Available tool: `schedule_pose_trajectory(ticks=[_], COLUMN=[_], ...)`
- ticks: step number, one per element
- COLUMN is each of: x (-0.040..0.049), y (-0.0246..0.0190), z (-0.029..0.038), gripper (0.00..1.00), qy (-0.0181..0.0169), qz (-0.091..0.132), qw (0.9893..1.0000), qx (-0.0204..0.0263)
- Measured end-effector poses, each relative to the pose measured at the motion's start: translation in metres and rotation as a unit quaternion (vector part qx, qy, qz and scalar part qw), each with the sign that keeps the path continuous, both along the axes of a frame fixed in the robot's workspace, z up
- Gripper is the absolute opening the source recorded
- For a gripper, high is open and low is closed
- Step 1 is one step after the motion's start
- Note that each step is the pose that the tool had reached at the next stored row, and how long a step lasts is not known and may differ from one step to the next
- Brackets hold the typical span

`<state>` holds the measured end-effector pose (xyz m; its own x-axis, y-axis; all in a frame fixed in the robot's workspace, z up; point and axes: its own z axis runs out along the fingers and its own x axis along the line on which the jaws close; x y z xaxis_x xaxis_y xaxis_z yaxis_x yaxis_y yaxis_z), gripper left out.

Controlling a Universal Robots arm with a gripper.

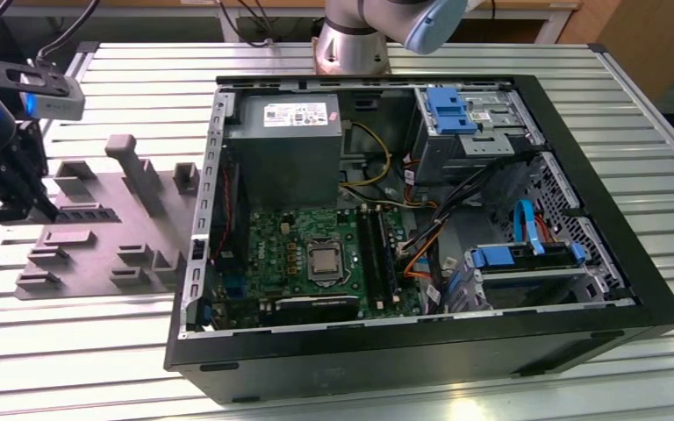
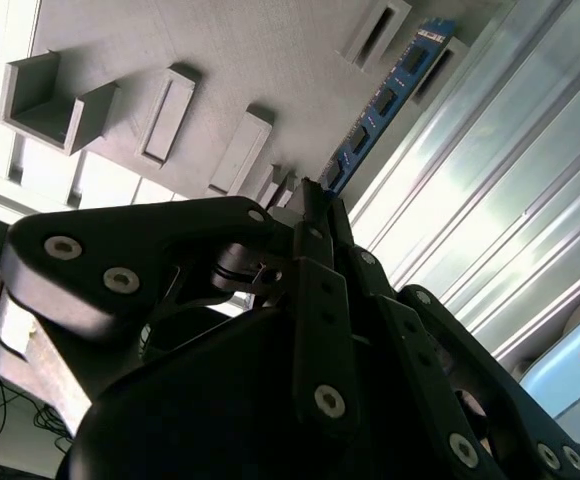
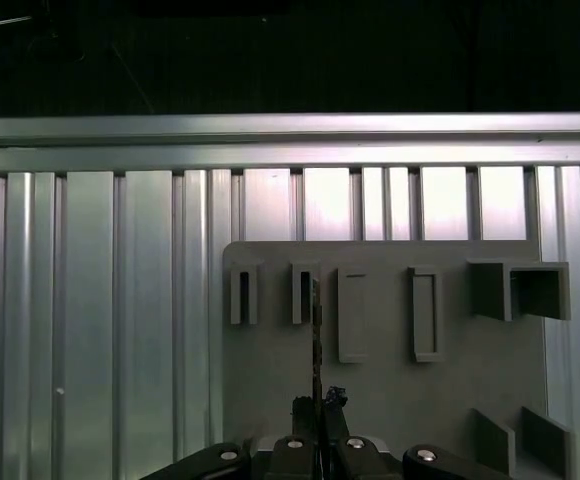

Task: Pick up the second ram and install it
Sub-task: 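Pick up the second ram and move it above second insertion slot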

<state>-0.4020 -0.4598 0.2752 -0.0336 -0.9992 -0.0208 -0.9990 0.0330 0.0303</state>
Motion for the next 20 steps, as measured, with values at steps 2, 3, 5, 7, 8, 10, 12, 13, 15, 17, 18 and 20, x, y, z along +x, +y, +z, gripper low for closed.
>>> schedule_pose_trajectory(ticks=[2, 3, 5, 7, 8, 10, 12, 13, 15, 17, 18, 20], x=[0.0, 0.0, 0.0, 0.0, 0.0, 0.0, 0.0, 0.0, 0.0, 0.0, 0.0, 0.0], y=[0.0, 0.0, 0.0, 0.0, 0.0, 0.0, 0.0, 0.0, 0.0, 0.0, 0.0, 0.0], z=[0.0006, 0.0009, 0.0015, 0.002, 0.0024, 0.0029, 0.0034, 0.0037, 0.0043, 0.0048, 0.0052, 0.0058], gripper=[0.14, 0.14, 0.14, 0.14, 0.14, 0.14, 0.14, 0.14, 0.14, 0.14, 0.14, 0.14], qy=[0.0, 0.0, 0.0, 0.0, 0.0, 0.0001, 0.0, 0.0, 0.0001, 0.0, 0.0, 0.0], qz=[0.0, 0.0, 0.0, 0.0, 0.0, 0.0, 0.0, 0.0, 0.0, 0.0, 0.0, 0.0], qw=[1.0, 1.0, 1.0, 1.0, 1.0, 1.0, 1.0, 1.0, 1.0, 1.0, 1.0, 1.0], qx=[0.0, 0.0, 0.0, 0.0, 0.0, 0.0, 0.0, 0.0, 0.0, 0.0, 0.0, 0.0])
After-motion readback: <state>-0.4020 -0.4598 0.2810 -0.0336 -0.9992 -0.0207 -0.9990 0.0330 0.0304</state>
